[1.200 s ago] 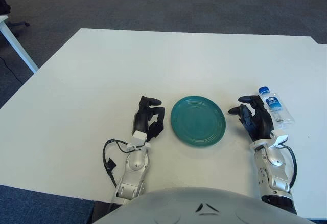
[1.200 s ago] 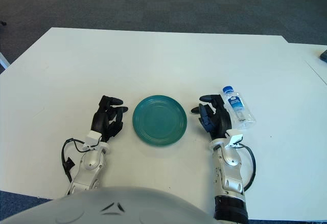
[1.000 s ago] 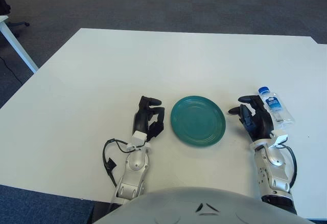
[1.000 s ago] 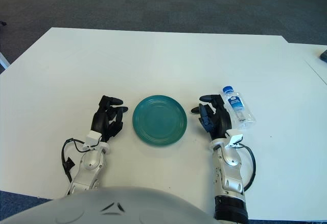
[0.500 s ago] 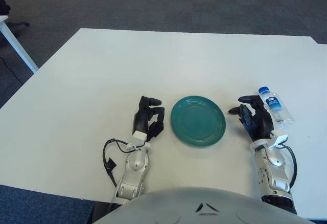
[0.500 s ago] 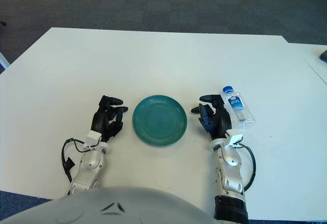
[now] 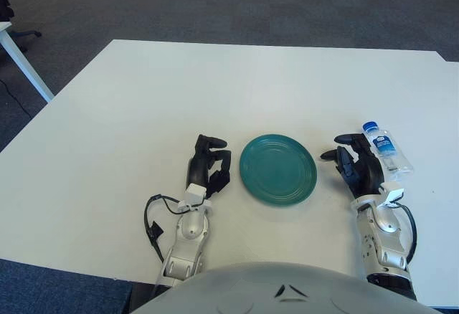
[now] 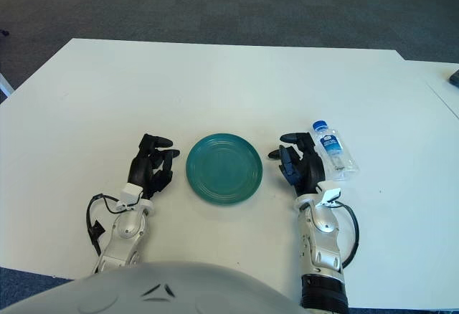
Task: Put the bottle into the plate.
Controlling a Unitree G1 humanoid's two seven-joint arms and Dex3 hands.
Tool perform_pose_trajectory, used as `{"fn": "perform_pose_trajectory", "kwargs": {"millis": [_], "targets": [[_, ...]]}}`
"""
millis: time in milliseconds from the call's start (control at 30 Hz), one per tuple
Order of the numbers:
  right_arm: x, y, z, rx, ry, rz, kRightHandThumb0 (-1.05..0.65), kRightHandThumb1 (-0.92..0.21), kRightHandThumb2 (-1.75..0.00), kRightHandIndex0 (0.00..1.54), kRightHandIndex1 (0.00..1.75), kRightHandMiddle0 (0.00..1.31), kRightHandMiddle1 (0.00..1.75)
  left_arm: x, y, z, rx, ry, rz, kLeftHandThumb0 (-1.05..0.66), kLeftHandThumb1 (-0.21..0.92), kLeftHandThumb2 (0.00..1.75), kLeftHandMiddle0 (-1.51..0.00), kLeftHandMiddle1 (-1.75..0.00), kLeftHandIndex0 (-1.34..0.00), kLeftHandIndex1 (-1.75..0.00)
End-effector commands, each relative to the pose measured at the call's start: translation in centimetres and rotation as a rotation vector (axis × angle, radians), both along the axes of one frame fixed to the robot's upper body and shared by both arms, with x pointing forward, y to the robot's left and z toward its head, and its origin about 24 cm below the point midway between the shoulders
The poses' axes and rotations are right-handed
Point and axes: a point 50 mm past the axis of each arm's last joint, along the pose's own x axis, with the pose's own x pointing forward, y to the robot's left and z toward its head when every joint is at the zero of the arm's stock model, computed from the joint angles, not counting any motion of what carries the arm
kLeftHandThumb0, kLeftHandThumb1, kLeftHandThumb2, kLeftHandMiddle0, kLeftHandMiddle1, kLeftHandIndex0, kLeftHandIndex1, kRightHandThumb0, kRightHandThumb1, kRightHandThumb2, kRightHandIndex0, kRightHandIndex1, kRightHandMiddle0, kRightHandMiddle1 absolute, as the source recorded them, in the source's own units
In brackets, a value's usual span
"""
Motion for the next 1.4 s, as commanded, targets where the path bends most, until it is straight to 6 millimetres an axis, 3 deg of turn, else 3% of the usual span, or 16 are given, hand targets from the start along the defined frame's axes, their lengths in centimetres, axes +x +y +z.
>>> {"fn": "perform_pose_trajectory", "kwargs": {"millis": [0,100,233,400,467,533,633,733,933,1367], "targets": [[-0.5,0.1,-1.0,0.011,0.065,-0.013,-0.01,-0.92,-0.41,0.45,1.46,0.11,1.63,-0.3,-0.2,-1.1,-0.018,0.074,0.021,-0.35,0.92,0.52,-0.53,-1.05,-0.19,-1.75],[-0.2,0.1,-0.1,-0.016,0.040,-0.005,-0.01,-0.92,-0.41,0.45,1.46,0.11,1.63,-0.3,0.0,-1.3,-0.023,0.087,0.023,-0.35,0.92,0.52,-0.50,-1.03,-0.19,-1.75],[0.1,0.2,1.4,-0.054,-0.001,0.014,-0.01,-0.92,-0.42,0.44,1.47,0.09,1.65,-0.2,0.0,-1.5,-0.023,0.098,0.027,-0.60,0.92,0.70,-0.45,-0.98,-0.17,-1.34],[0.6,0.8,3.6,-0.083,-0.075,0.052,-0.01,-0.92,-0.43,0.43,1.47,0.08,1.67,-0.1,0.3,-2.1,-0.011,0.125,0.035,-0.71,0.92,0.80,-0.37,-0.91,-0.09,-1.20],[0.7,0.8,4.0,-0.086,-0.095,0.065,-0.08,-0.92,-0.45,0.42,1.40,0.10,1.69,-0.1,0.7,-2.5,0.001,0.144,0.041,-0.73,0.92,0.82,-0.35,-0.87,-0.07,-1.18],[0.8,0.9,4.2,-0.089,-0.109,0.074,-0.24,-0.92,-0.49,0.42,1.19,0.15,1.72,0.0,0.8,-2.8,0.007,0.156,0.046,-0.74,0.92,0.85,-0.33,-0.82,-0.05,-1.16],[1.1,0.8,4.8,-0.097,-0.143,0.090,-0.31,-0.92,-0.51,0.40,1.07,0.17,1.74,0.1,0.8,-3.0,0.008,0.166,0.051,-0.75,0.92,0.86,-0.32,-0.78,-0.03,-1.14],[1.3,0.8,5.3,-0.101,-0.173,0.105,-0.47,-0.77,-0.71,0.40,0.97,0.12,1.39,0.1,0.7,-3.2,0.004,0.170,0.050,-0.76,0.92,0.87,-0.32,-0.75,-0.02,-1.14],[1.6,0.8,5.8,-0.104,-0.203,0.118,-0.54,-0.69,-0.83,0.42,0.91,0.10,1.22,0.1,0.5,-3.3,-0.001,0.177,0.044,-0.76,0.92,0.88,-0.31,-0.73,-0.01,-1.13],[2.0,0.8,6.1,-0.107,-0.209,0.133,-0.57,-0.70,-0.83,0.41,0.88,0.04,1.17,0.2,0.5,-3.3,-0.001,0.173,0.039,-0.76,0.92,0.88,-0.32,-0.72,0.00,-1.12]]}}
